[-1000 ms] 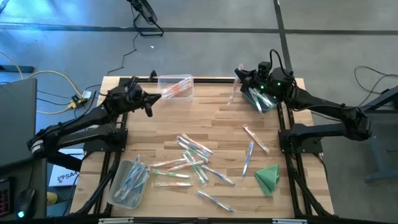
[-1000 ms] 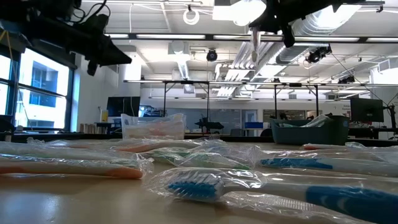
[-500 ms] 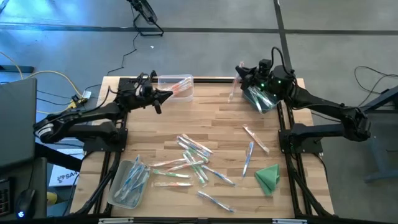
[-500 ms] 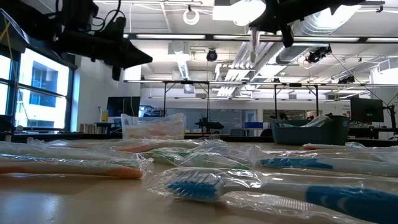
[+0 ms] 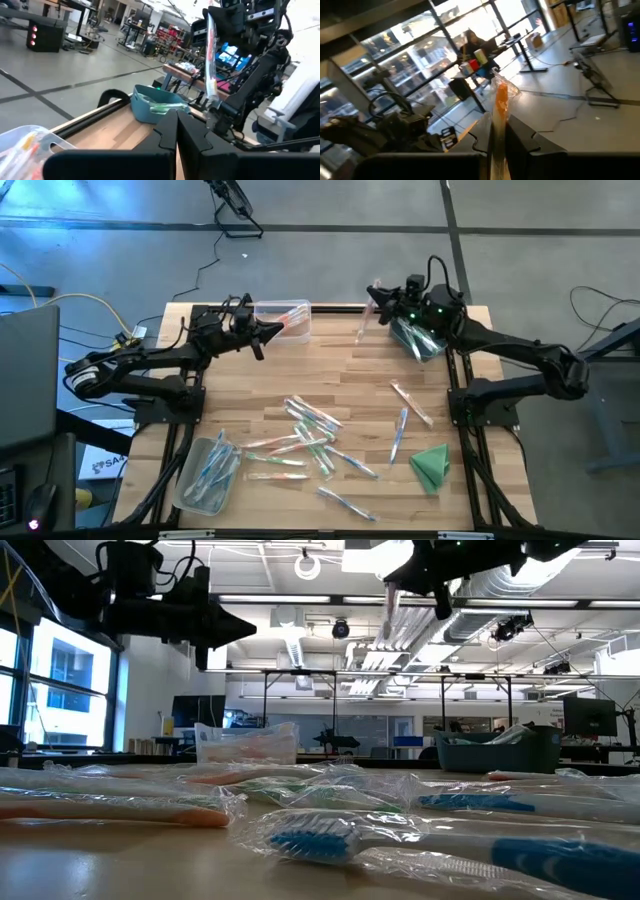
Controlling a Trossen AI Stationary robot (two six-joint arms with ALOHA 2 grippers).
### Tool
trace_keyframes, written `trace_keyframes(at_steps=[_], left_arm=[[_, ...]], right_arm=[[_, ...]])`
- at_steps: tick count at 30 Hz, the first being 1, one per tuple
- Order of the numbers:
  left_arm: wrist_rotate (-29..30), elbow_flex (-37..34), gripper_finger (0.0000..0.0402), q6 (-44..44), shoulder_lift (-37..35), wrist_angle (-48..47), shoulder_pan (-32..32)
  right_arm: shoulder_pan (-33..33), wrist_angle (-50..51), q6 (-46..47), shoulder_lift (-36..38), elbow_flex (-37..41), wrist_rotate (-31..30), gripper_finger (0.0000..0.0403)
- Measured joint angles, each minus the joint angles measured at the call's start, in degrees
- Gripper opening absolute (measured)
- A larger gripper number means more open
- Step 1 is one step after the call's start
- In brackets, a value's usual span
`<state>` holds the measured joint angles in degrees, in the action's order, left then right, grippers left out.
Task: Pick & Place Toothbrushes
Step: Put the orange toothbrush into the transparent bin
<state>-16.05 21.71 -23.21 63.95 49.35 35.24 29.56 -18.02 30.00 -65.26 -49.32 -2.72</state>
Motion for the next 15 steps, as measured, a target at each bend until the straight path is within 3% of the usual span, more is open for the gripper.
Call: trace_keyframes(at_steps=[15], left_arm=[[-1.92,6.88,0.0000,2.99,2.57,-9.63,-0.02]], right_arm=[[-0.88,-13.27,2.95,-10.67,0.00,4.78,0.0023]])
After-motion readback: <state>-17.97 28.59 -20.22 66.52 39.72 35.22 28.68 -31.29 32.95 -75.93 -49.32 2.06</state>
